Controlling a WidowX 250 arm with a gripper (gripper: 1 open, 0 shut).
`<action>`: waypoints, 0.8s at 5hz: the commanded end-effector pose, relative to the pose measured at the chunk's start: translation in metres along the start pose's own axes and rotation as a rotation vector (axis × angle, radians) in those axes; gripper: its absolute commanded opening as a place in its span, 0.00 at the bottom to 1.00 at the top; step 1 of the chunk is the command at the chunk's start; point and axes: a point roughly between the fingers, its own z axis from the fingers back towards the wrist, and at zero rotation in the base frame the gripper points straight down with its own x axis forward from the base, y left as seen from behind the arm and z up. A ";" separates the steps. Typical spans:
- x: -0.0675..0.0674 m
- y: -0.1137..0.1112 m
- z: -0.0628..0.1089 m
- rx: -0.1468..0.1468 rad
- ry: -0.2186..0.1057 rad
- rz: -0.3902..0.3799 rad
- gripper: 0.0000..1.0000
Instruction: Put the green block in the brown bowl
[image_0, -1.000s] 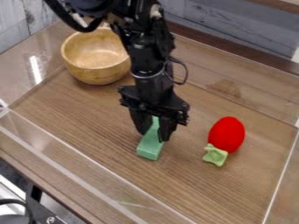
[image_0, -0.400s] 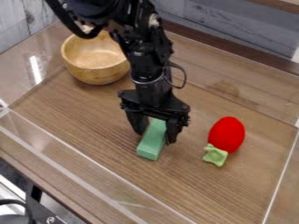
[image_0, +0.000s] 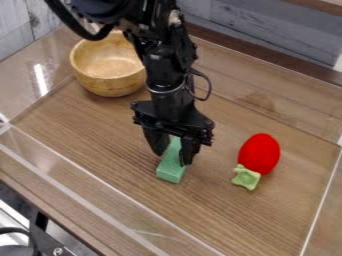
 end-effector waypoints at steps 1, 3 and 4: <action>0.013 -0.007 0.022 -0.007 -0.046 -0.052 0.00; 0.020 -0.023 0.041 -0.032 -0.072 -0.080 0.00; 0.016 -0.016 0.047 -0.028 -0.066 -0.070 1.00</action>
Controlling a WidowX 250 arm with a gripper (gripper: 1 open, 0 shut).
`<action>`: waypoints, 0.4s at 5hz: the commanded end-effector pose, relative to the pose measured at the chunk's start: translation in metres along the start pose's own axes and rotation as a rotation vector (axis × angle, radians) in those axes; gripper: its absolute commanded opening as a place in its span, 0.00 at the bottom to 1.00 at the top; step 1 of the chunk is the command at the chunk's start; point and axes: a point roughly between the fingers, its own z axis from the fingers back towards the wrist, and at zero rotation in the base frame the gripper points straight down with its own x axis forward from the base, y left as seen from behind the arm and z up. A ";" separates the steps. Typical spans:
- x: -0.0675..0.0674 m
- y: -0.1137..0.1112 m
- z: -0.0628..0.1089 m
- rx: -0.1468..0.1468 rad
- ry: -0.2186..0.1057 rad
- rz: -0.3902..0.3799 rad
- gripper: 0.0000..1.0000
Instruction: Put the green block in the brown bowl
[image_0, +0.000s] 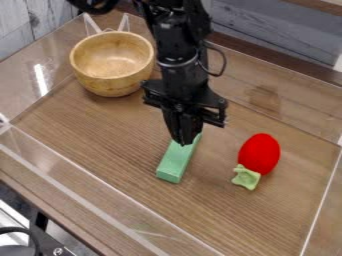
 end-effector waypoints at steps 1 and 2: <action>0.008 0.006 0.022 0.005 -0.063 0.008 1.00; 0.008 0.012 0.007 0.013 -0.063 0.055 0.00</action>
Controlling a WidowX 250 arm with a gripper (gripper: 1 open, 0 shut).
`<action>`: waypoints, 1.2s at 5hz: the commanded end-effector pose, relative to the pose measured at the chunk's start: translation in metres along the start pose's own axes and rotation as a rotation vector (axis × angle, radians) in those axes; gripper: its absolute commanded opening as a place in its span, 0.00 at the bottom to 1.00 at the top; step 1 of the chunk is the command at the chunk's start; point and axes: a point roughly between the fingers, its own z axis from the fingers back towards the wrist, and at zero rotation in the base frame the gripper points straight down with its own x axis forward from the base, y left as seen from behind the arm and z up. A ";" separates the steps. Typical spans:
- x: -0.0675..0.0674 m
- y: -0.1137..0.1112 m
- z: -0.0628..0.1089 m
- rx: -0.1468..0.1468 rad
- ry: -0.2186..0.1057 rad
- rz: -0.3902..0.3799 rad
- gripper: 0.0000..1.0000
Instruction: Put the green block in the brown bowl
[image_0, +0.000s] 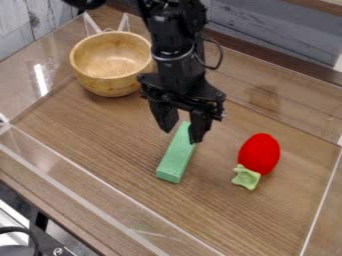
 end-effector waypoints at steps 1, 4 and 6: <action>0.003 0.006 -0.015 0.012 -0.021 0.052 1.00; 0.008 0.022 -0.013 0.003 -0.046 0.078 0.00; 0.009 0.026 -0.013 0.001 -0.055 0.119 0.00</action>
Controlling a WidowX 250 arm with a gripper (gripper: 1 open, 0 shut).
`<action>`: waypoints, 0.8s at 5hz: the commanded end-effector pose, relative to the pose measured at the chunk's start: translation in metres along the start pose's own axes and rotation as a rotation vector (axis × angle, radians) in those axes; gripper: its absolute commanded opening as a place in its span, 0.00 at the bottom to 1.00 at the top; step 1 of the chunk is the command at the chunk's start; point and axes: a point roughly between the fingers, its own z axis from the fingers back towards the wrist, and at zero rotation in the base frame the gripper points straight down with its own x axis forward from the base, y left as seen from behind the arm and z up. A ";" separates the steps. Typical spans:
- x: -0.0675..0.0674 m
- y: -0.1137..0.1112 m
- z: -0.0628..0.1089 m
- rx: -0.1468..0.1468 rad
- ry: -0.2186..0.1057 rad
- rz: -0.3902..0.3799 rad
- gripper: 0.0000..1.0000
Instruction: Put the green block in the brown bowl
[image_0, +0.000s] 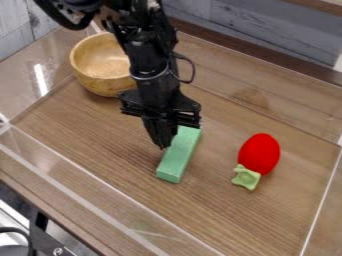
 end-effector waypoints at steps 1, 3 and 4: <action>0.013 -0.008 0.015 -0.001 -0.053 0.020 0.00; 0.020 -0.019 0.023 -0.008 -0.040 -0.065 1.00; 0.022 -0.022 0.022 -0.008 -0.033 -0.100 1.00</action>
